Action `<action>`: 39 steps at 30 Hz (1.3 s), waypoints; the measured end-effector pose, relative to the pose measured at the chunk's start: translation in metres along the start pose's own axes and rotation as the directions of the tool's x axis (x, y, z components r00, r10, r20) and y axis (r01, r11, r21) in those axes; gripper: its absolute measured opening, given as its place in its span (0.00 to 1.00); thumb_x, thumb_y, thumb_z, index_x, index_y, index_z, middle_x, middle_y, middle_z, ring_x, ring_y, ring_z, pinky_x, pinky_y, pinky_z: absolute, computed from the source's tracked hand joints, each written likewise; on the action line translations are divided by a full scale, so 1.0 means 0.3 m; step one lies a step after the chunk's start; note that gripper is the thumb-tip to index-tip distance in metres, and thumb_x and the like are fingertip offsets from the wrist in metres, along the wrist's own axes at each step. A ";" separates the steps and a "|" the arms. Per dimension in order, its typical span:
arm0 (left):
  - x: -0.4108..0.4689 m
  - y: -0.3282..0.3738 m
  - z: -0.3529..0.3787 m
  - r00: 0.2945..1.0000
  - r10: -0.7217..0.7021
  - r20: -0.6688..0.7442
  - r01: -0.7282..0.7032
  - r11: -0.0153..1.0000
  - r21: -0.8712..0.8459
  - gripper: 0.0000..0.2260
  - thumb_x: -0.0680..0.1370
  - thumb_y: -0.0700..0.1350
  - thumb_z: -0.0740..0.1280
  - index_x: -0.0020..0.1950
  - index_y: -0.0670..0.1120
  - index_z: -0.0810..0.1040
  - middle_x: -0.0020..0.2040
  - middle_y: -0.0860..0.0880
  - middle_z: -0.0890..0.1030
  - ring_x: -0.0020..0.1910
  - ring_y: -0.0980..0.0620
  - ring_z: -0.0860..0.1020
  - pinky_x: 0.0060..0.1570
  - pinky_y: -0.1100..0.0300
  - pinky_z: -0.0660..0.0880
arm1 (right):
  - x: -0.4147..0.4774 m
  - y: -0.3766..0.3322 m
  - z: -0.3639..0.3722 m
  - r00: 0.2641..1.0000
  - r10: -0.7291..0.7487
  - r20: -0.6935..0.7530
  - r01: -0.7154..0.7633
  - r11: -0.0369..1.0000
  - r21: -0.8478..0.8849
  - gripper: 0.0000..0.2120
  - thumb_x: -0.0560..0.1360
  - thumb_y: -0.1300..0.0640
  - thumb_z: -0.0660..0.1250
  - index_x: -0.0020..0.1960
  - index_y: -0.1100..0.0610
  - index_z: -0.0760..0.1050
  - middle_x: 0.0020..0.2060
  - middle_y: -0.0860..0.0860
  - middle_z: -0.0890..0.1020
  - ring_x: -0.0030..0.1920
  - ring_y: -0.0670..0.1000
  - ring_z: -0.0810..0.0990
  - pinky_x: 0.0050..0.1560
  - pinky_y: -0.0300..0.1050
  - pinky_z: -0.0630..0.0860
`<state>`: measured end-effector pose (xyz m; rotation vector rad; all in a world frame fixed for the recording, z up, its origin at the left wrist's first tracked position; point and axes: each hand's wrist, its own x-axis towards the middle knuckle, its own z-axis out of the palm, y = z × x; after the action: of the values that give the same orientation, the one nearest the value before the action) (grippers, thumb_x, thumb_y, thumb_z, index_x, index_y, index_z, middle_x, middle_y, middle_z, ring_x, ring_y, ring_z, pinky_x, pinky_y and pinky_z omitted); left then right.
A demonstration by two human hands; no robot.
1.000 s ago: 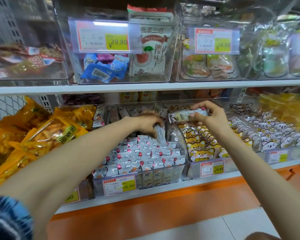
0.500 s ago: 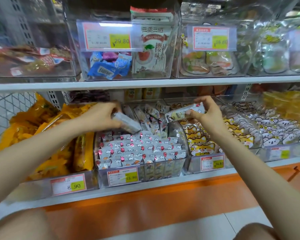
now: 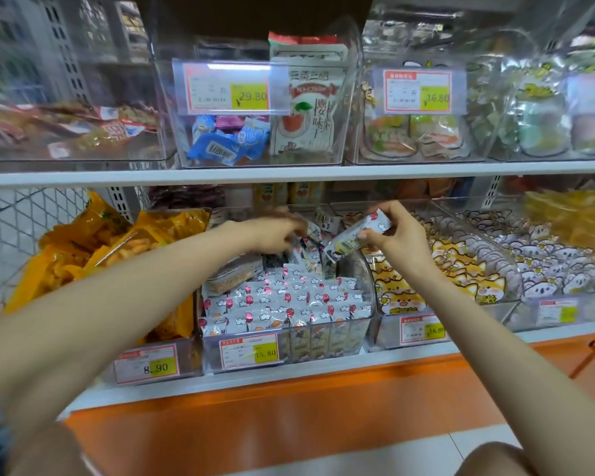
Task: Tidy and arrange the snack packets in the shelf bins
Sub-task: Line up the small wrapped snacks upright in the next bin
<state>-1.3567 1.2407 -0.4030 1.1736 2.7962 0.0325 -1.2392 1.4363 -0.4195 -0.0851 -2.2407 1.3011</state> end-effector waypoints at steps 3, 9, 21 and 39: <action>0.094 -0.013 0.028 0.995 -0.018 0.101 0.001 0.985 0.171 0.23 0.79 0.41 0.61 0.73 0.51 0.63 0.74 0.45 0.61 0.72 0.45 0.59 0.71 0.50 0.58 | -0.009 0.008 -0.007 1.000 0.000 0.016 0.000 1.000 0.008 0.13 0.71 0.63 0.72 0.51 0.54 0.72 0.41 0.51 0.78 0.41 0.55 0.81 0.42 0.50 0.81; 0.126 -0.019 0.039 0.991 0.090 0.101 -0.113 0.962 0.247 0.15 0.77 0.42 0.63 0.63 0.51 0.72 0.66 0.46 0.66 0.66 0.45 0.63 0.65 0.51 0.61 | -0.011 0.017 0.001 0.995 -0.070 0.076 0.077 0.993 -0.092 0.14 0.71 0.61 0.72 0.52 0.51 0.72 0.41 0.49 0.78 0.43 0.56 0.79 0.46 0.54 0.78; 0.048 0.065 -0.043 0.940 0.230 0.251 -0.176 0.960 -0.218 0.13 0.77 0.40 0.64 0.61 0.48 0.72 0.45 0.55 0.70 0.39 0.56 0.69 0.38 0.62 0.65 | 0.027 -0.007 0.019 0.980 -0.136 0.146 0.176 0.936 -0.306 0.14 0.71 0.64 0.72 0.56 0.58 0.76 0.50 0.53 0.78 0.49 0.48 0.71 0.44 0.36 0.61; 0.065 0.061 0.063 0.992 0.124 0.035 -0.103 0.924 -0.367 0.07 0.79 0.47 0.63 0.47 0.45 0.69 0.35 0.53 0.67 0.32 0.57 0.64 0.32 0.62 0.61 | 0.058 -0.005 0.104 0.919 -0.049 0.390 0.355 0.529 -0.771 0.14 0.69 0.51 0.74 0.53 0.51 0.79 0.52 0.54 0.80 0.58 0.55 0.73 0.57 0.45 0.66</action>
<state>-1.3553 1.2671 -0.4225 1.2127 2.5175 0.4975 -1.2685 1.4164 -0.4230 0.0626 -2.8604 -0.0105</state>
